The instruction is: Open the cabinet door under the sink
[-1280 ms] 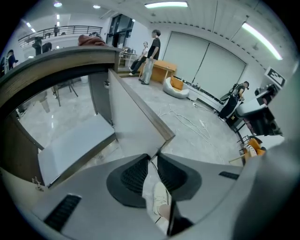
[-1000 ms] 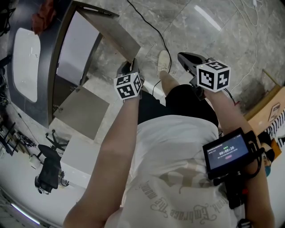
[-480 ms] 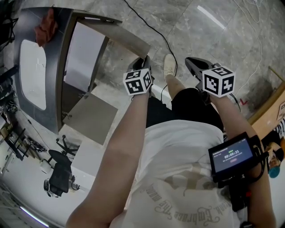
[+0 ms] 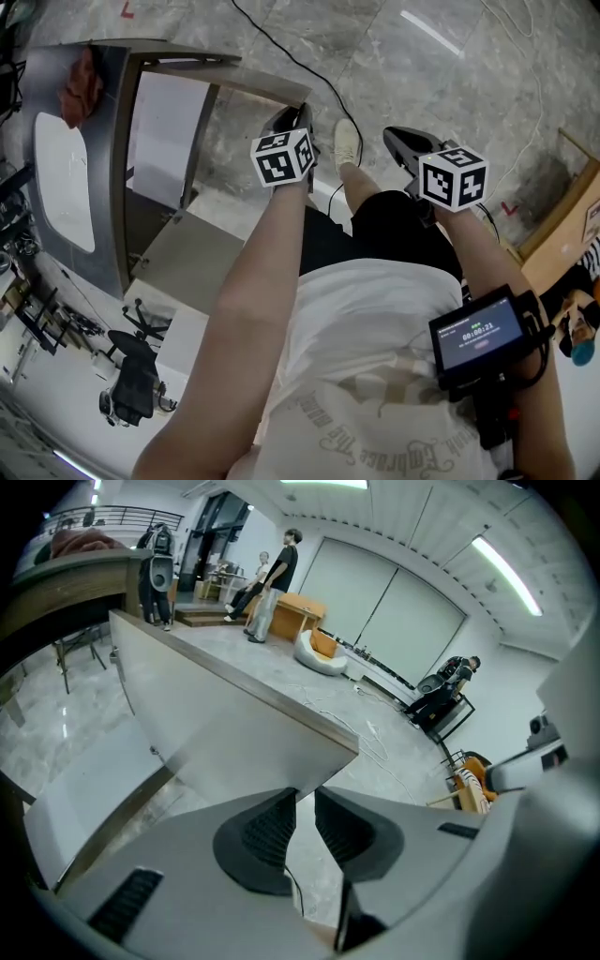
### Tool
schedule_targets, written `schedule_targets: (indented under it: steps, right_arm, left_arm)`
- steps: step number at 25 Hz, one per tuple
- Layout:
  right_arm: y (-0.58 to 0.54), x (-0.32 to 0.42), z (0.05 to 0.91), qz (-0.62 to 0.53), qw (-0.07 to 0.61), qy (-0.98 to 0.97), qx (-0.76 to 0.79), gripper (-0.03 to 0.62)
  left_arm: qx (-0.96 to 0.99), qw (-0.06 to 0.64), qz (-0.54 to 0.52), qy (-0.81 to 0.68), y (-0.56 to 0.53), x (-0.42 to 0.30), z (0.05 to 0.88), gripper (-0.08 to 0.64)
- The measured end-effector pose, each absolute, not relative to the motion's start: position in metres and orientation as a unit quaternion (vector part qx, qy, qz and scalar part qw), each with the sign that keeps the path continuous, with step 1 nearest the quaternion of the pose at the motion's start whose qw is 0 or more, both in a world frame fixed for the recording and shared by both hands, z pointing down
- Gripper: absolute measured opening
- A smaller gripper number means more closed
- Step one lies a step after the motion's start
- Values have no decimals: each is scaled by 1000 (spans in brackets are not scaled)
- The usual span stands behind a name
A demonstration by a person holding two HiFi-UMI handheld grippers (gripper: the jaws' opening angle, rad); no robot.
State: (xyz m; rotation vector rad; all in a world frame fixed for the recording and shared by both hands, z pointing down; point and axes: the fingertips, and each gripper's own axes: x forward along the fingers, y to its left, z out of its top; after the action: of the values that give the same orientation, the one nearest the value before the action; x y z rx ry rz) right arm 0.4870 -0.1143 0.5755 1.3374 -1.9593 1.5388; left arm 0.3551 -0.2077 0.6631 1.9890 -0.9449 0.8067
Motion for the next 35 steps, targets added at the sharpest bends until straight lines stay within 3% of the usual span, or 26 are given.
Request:
schedule_targets:
  steps: [8, 10, 12, 27, 35]
  right_arm:
    - [-117, 499, 577, 532, 156, -678, 482, 14]
    - [-122, 497, 575, 529, 155, -683, 480, 14]
    - [-128, 495, 574, 525, 155, -688, 477, 14]
    - [-168, 434, 542, 465, 203, -775, 377, 14]
    - [-162, 318, 509, 413, 238, -824, 306, 14]
  left_arm:
    - [796, 386, 311, -347, -206, 352, 666, 81]
    - [815, 375, 317, -309, -203, 355, 662, 159]
    - [824, 371, 315, -289, -201, 356, 656, 187]
    - [813, 370, 196, -404, -173, 253, 536, 187]
    - [759, 365, 115, -526, -80, 117, 489, 119]
